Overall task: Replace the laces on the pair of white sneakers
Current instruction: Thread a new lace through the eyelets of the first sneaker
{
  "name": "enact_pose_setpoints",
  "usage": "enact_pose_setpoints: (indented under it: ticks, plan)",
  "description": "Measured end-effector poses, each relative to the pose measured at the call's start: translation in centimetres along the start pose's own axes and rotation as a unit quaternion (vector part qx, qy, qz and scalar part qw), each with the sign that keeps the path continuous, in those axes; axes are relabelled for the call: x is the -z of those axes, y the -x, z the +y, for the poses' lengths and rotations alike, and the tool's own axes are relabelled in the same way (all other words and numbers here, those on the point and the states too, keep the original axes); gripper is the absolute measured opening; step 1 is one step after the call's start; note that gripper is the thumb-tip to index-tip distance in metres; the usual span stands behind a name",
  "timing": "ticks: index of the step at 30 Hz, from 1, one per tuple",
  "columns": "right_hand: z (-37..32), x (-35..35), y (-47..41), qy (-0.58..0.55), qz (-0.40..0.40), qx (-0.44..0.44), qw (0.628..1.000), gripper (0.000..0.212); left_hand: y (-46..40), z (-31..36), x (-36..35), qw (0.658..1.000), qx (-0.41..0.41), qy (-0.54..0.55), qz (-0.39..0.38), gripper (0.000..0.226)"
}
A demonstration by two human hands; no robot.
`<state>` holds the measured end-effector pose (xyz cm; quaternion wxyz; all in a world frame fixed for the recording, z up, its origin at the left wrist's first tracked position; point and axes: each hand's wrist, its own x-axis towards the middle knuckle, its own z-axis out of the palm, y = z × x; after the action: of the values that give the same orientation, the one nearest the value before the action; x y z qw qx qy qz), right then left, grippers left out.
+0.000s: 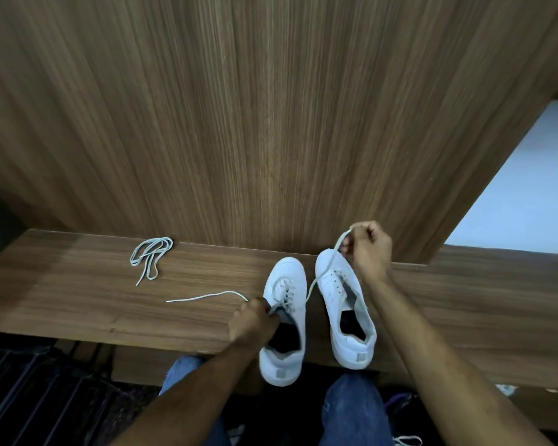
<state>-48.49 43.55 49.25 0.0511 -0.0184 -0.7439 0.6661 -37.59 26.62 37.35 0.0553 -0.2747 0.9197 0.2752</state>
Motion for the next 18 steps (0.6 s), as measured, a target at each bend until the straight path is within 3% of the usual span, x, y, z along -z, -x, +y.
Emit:
enact_pose_setpoints:
  ticks: [2,4,7,9,13,16,18]
  plan:
    - [2.9,0.0,1.1,0.209,-0.026,0.027,0.977,0.032,-0.2,-1.3,0.7,1.0,-0.007,-0.01,-0.001,0.033]
    - [5.7,-0.6,3.1,0.326,-0.103,0.077,0.937,0.049,-0.4,-2.1,1.3,1.0,-0.024,-0.005,-0.012,0.036]
    - [8.7,-2.5,6.2,0.462,-0.284,0.095,0.835,0.041,-0.3,-2.5,1.5,0.998,-0.051,-0.013,-0.017,0.044]
    - [9.8,-3.5,7.9,0.512,-0.32,0.093,0.792,0.032,-0.2,-2.3,1.5,0.998,-0.055,-0.025,-0.012,0.045]
    - [9.9,-4.1,7.9,0.508,-0.261,0.093,0.815,0.025,-0.1,-2.4,1.3,0.998,-0.046,-0.032,-0.001,0.044]
    - [8.1,-3.6,6.1,0.345,-0.227,-0.005,0.911,0.025,-0.1,-2.6,1.3,0.999,-0.03,-0.016,-0.008,0.037]
    - [5.5,-2.8,4.2,0.179,-0.139,-0.062,0.972,0.031,0.1,-2.5,1.3,0.999,-0.027,-0.021,-0.003,0.035]
